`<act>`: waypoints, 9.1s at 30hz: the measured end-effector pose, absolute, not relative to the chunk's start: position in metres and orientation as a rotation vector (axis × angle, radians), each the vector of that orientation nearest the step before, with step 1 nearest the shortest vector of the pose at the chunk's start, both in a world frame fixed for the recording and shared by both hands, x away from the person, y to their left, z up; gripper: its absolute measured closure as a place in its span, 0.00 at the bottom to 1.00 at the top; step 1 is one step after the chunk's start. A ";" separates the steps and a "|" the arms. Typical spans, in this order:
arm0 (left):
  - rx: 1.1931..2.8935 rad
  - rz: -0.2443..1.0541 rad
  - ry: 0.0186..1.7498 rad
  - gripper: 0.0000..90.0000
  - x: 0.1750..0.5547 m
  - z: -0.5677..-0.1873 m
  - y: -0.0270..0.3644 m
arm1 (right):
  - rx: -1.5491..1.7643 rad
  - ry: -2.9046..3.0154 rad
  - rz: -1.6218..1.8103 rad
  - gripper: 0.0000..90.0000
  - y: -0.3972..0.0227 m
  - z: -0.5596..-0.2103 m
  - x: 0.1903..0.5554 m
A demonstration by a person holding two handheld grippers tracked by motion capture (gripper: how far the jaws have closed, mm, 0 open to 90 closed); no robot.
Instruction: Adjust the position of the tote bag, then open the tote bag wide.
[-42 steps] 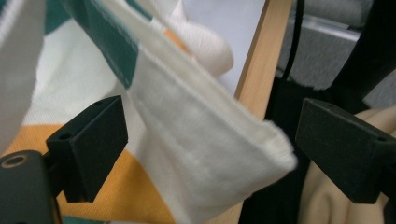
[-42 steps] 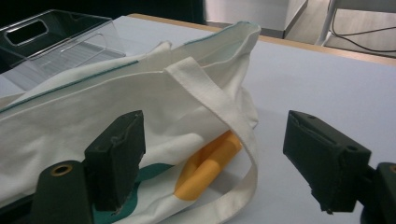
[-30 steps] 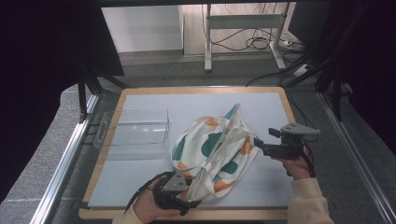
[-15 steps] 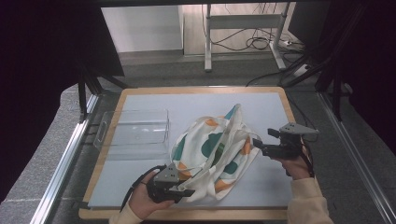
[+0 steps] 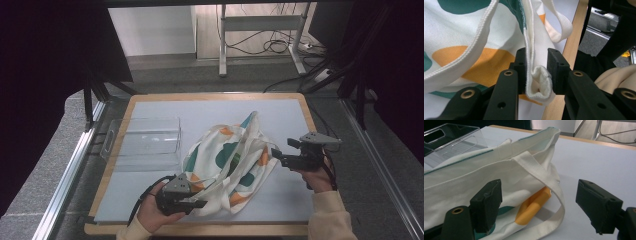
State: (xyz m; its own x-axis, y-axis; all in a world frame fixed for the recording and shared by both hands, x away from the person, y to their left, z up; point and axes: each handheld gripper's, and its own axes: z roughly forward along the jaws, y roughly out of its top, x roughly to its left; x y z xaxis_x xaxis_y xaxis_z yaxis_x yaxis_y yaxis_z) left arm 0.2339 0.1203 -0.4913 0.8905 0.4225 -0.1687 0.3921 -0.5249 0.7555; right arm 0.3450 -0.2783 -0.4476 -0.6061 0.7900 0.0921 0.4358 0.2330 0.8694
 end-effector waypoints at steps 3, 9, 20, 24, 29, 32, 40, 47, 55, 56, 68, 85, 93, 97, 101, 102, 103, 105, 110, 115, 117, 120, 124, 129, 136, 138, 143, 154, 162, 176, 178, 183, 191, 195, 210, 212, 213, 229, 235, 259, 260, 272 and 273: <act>2.180 0.043 0.584 0.79 0.234 -0.491 0.120 | 1.168 2.130 1.326 0.24 -0.277 -0.448 0.346; 2.180 0.046 0.589 0.79 0.233 -0.492 0.118 | 1.222 2.144 1.294 0.26 -0.275 -0.448 0.348; 2.185 0.045 0.570 0.79 0.233 -0.492 0.118 | 1.234 2.154 1.273 0.26 -0.252 -0.434 0.363; 2.190 0.050 0.561 0.79 0.233 -0.492 0.119 | 1.236 2.172 1.244 0.26 -0.240 -0.426 0.374; 2.182 0.043 0.564 0.79 0.232 -0.492 0.118 | 1.245 2.189 1.210 0.26 -0.226 -0.417 0.389; 2.198 0.051 0.551 0.79 0.232 -0.492 0.119 | 1.256 2.194 1.197 0.26 -0.222 -0.414 0.398; 2.197 0.048 0.553 0.79 0.233 -0.492 0.119 | 1.333 2.197 1.185 0.24 -0.213 -0.412 0.419; 2.196 0.050 0.555 0.79 0.232 -0.492 0.119 | 1.356 2.194 1.139 0.23 -0.201 -0.409 0.435; 2.195 0.052 0.549 0.79 0.232 -0.493 0.119 | 1.424 2.194 1.075 0.23 -0.190 -0.415 0.453; 2.195 0.052 0.549 0.79 0.232 -0.493 0.119 | 1.440 2.190 1.063 0.23 -0.187 -0.416 0.456; 2.194 0.054 0.556 0.79 0.231 -0.493 0.118 | 1.500 2.203 1.009 0.26 -0.178 -0.426 0.471; 2.185 0.055 0.570 0.79 0.231 -0.494 0.118 | 1.571 2.295 0.908 0.75 -0.176 -0.439 0.477; 2.188 0.060 0.572 0.79 0.231 -0.495 0.117 | 1.538 2.341 0.895 0.91 -0.175 -0.438 0.475; 2.198 0.068 0.560 0.79 0.231 -0.494 0.118 | 1.520 2.340 0.912 0.92 -0.177 -0.434 0.472; 2.207 0.076 0.554 0.79 0.231 -0.494 0.117 | 1.501 2.338 0.923 0.93 -0.178 -0.432 0.470; 2.208 0.075 0.555 0.79 0.231 -0.494 0.118 | 1.495 2.336 0.926 0.93 -0.179 -0.432 0.469; 2.208 0.075 0.555 0.79 0.231 -0.494 0.118 | 1.495 2.336 0.926 0.93 -0.179 -0.432 0.469; 2.205 0.072 0.558 0.79 0.231 -0.494 0.118 | 1.484 2.336 0.937 0.93 -0.180 -0.431 0.468; 2.201 0.070 0.569 0.80 0.232 -0.493 0.120 | 1.480 2.333 0.958 0.93 -0.184 -0.429 0.465; 2.206 0.091 0.571 0.80 0.234 -0.491 0.124 | 1.458 2.326 0.969 0.93 -0.189 -0.421 0.459; 2.195 0.098 0.582 0.80 0.234 -0.490 0.126 | 1.452 2.321 0.980 0.93 -0.193 -0.417 0.454; 2.197 0.103 0.585 0.80 0.236 -0.489 0.129 | 1.446 2.315 0.993 0.93 -0.197 -0.413 0.451; 2.189 0.116 0.610 0.80 0.241 -0.490 0.132 | 1.458 2.294 1.020 0.93 -0.207 -0.411 0.443; 2.191 0.136 0.626 0.81 0.247 -0.488 0.136 | 1.465 2.273 1.062 0.93 -0.219 -0.411 0.434; 2.201 0.163 0.649 0.81 0.259 -0.486 0.141 | 1.443 2.249 1.101 0.93 -0.231 -0.410 0.426; 2.200 0.171 0.657 0.81 0.263 -0.485 0.142 | 1.440 2.242 1.110 0.93 -0.233 -0.410 0.424; 2.193 0.183 0.678 0.82 0.272 -0.482 0.145 | 1.441 2.215 1.151 0.93 -0.242 -0.412 0.417; 2.172 0.219 0.707 0.82 0.288 -0.471 0.147 | 1.461 2.142 1.226 0.93 -0.263 -0.413 0.395; 2.187 0.258 0.730 0.82 0.306 -0.464 0.142 | 1.467 2.077 1.260 0.93 -0.275 -0.413 0.378; 2.221 0.291 0.768 0.82 0.333 -0.459 0.131 | 1.517 1.998 1.286 0.93 -0.290 -0.425 0.356; 2.218 0.298 0.786 0.82 0.339 -0.459 0.128 | 1.512 1.985 1.278 0.93 -0.291 -0.426 0.351; 2.226 0.326 0.813 0.82 0.347 -0.458 0.123 | 1.505 1.954 1.268 0.93 -0.290 -0.423 0.341; 2.231 0.322 0.847 0.82 0.359 -0.467 0.114 | 1.562 1.925 1.237 0.93 -0.295 -0.439 0.334; 2.229 0.307 0.863 0.82 0.360 -0.470 0.114 | 1.578 1.917 1.256 0.93 -0.296 -0.441 0.332; 2.118 0.345 0.821 0.45 0.333 -0.450 0.129 | 1.559 1.873 1.233 0.43 -0.295 -0.437 0.330; 2.108 0.338 0.815 0.40 0.329 -0.447 0.132 | 1.541 1.871 1.219 0.38 -0.295 -0.434 0.329; 2.100 0.329 0.812 0.39 0.327 -0.446 0.133 | 1.532 1.874 1.218 0.36 -0.294 -0.433 0.328; 2.039 0.246 0.754 0.32 0.311 -0.437 0.149 | 1.232 2.031 1.261 0.26 -0.270 -0.396 0.322; 2.046 0.255 0.751 0.32 0.308 -0.435 0.149 | 1.137 2.135 1.295 0.26 -0.249 -0.399 0.319; 2.071 0.290 0.711 0.29 0.307 -0.427 0.136 | 0.948 2.330 1.356 0.29 -0.216 -0.407 0.306; 2.074 0.290 0.693 0.29 0.307 -0.425 0.131 | 0.947 2.335 1.356 0.29 -0.216 -0.407 0.306; 2.104 0.273 0.639 0.31 0.328 -0.420 0.100 | 0.926 2.377 1.340 0.30 -0.214 -0.414 0.298; 2.104 0.273 0.639 0.31 0.328 -0.420 0.100 | 0.926 2.377 1.340 0.30 -0.214 -0.414 0.298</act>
